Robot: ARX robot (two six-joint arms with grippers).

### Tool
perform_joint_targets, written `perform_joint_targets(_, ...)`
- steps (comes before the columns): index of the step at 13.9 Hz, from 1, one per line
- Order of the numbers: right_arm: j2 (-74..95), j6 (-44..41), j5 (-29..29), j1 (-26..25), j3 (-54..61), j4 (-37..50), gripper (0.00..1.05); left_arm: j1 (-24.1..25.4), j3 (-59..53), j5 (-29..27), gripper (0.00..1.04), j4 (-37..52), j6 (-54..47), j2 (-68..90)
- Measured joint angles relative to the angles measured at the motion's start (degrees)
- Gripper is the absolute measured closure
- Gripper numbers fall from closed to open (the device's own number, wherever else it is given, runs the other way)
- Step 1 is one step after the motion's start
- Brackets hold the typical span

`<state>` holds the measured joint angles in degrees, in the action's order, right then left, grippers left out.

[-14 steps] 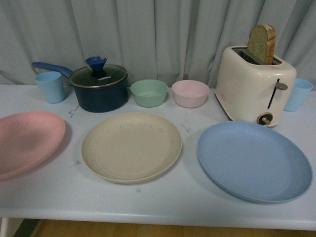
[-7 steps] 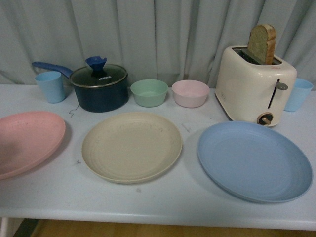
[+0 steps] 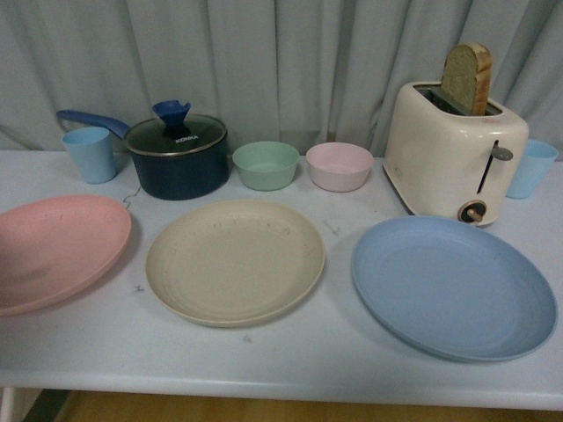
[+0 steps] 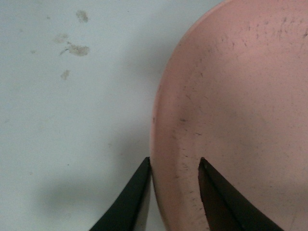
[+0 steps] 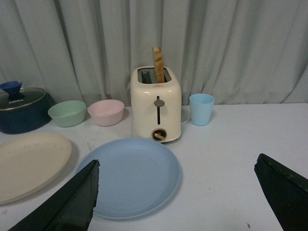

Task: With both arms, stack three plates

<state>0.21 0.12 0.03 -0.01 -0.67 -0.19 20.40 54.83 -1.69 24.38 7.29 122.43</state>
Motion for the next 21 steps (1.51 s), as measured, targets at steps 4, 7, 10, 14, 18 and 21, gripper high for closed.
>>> perform_joint_targets(4, 0.0, 0.0, 0.0, 0.0, 0.0, 0.0, 0.06, 2.0, 0.3, -1.2, 1.03, -0.5, -0.9, -0.3)
perform_joint_targets(7, 0.0, 0.0, 0.0, 0.0, 0.0, 0.0, 0.06, 7.1, 1.4, -1.2, 1.03, -5.8, -4.1, -6.9)
perform_joint_targets(10, 0.0, 0.0, 0.0, 0.0, 0.0, 0.0, 0.06, 6.8, 1.6, 3.8, 1.03, -12.1, -4.3, -18.5)
perform_joint_targets(14, 0.0, 0.0, 0.0, 0.0, 0.0, 0.0, 0.06, -12.4, -6.5, 6.1, 1.03, -15.3, -2.1, -32.6)
perform_joint_targets(18, 0.0, 0.0, 0.0, 0.0, 0.0, 0.0, 0.06, -30.2, -4.5, -1.6, 1.03, -10.6, 3.3, -21.6)
perform_joint_targets(21, 0.0, 0.0, 0.0, 0.0, 0.0, 0.0, 0.06, -32.4, -1.3, -3.5, 1.03, -8.1, 6.4, -15.5)
